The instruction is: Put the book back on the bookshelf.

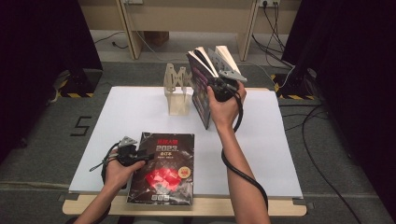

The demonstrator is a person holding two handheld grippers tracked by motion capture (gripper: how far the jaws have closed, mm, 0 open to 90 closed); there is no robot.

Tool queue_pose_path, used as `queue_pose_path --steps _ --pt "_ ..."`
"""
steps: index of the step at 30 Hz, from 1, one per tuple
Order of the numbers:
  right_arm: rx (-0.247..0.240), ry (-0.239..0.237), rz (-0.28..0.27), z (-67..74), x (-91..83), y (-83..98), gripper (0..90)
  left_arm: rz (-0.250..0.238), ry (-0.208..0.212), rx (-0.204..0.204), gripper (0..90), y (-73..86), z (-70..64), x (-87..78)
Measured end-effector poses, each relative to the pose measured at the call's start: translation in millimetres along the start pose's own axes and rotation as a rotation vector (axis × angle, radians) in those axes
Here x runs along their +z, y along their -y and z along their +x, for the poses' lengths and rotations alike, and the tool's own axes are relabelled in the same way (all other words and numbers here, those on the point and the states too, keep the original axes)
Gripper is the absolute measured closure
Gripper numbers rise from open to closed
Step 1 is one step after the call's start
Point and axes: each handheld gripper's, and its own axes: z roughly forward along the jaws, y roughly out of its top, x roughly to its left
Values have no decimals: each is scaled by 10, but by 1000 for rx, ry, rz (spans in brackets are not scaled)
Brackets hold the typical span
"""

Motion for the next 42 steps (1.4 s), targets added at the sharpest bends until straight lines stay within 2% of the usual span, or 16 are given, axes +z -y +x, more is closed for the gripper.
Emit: queue_pose_path --steps 19,30,42 --pt "4 -25 8 -1 -109 98 532 -9 -21 -13 514 -17 26 -32" --pt "18 -43 20 -61 -219 177 518 -13 -41 -26 524 -28 64 -60" --pt "19 -66 39 -110 -333 279 508 -14 -50 -66 563 -41 104 -103"
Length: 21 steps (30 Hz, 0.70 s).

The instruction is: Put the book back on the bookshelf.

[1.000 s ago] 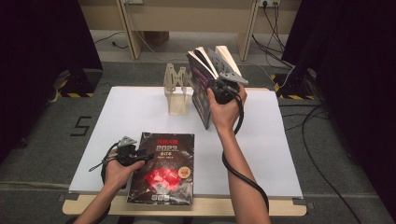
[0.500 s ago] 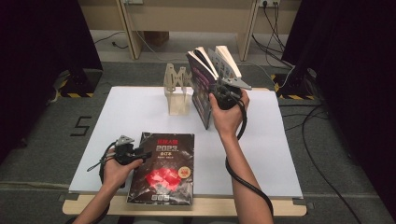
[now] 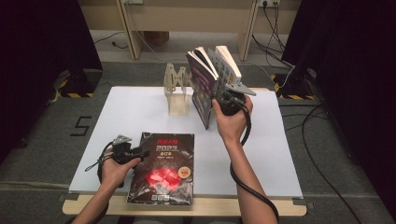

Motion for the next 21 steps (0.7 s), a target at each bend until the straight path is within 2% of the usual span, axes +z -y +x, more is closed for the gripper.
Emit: queue_pose_path --steps 2,7,8,10,15,21 --pt "2 -3 5 -20 -17 25 508 0 3 -18 583 0 6 -8" --pt "7 -12 22 -73 -62 82 508 1 -11 -32 614 -10 26 -35" --pt "20 -17 27 -75 -77 90 508 4 -19 -26 622 -15 35 -48" --pt "11 -17 30 -98 -105 104 508 1 -25 -32 642 -22 53 -65" --pt "19 -22 49 -173 -172 174 505 -3 -76 -47 696 -38 142 -114" --pt "30 -18 91 -264 -211 308 505 30 -138 -59 751 -9 256 -89"
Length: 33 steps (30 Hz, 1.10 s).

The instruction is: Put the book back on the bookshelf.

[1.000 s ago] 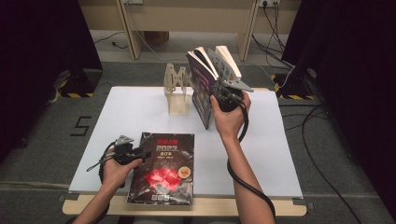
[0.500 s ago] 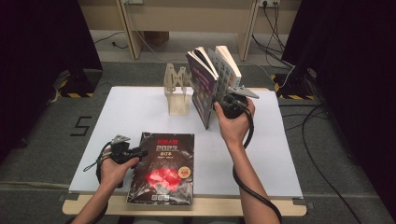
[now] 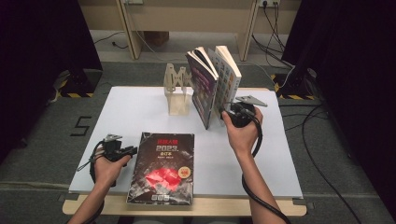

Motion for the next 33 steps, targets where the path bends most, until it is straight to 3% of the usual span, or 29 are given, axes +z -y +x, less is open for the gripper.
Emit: queue_pose_path --steps 5,11,20,33 --pt "14 -6 61 -56 -4 144 505 12 -14 -2 775 12 63 49" --pt "29 4 105 -139 3 318 505 25 23 -3 793 29 51 110" --pt "43 4 157 -194 32 459 498 30 38 25 845 30 30 143" --pt "58 -27 230 -153 143 583 496 21 79 74 863 30 -130 189"
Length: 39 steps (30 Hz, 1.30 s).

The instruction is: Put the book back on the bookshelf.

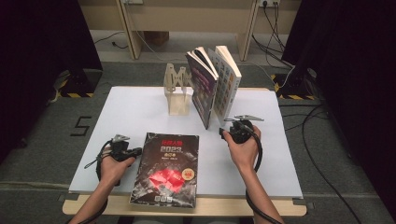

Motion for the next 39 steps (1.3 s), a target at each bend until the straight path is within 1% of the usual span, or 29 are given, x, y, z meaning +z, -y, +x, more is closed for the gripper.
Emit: queue_pose_path --steps 3,6,7,9,10,15,19,25,29,30,33,35,36,37,38,39 --pt "-3 -8 15 9 28 20 494 7 16 15 862 5 -65 25" --pt "8 -18 30 6 55 40 493 13 21 33 862 7 -128 47" --pt "4 -17 35 2 65 46 493 12 23 35 862 5 -145 52" --pt "10 -18 50 5 87 61 492 19 36 47 862 2 -195 61" --pt "5 -22 53 0 103 69 492 18 39 50 862 6 -221 67" --pt "11 -32 82 7 160 119 489 31 73 64 861 27 -344 81" --pt "15 -36 109 7 191 160 489 35 89 82 859 38 -428 95" --pt "35 -51 135 -5 243 183 489 47 114 101 859 34 -535 123" --pt "46 -55 155 -23 282 206 489 55 142 115 855 26 -603 150" --pt "47 -58 161 -31 296 214 489 56 144 111 852 27 -624 159" --pt "60 -69 184 -50 332 245 490 57 145 133 850 23 -664 168" --pt "66 -73 201 -79 360 273 489 58 150 134 850 25 -683 165" --pt "79 -77 207 -87 368 282 490 60 156 141 850 26 -690 163" --pt "83 -74 213 -98 375 290 489 58 152 145 850 27 -699 164" --pt "78 -74 212 -110 381 295 490 60 157 147 850 25 -704 165" --pt "85 -76 210 -113 384 297 489 62 159 144 849 26 -712 167"
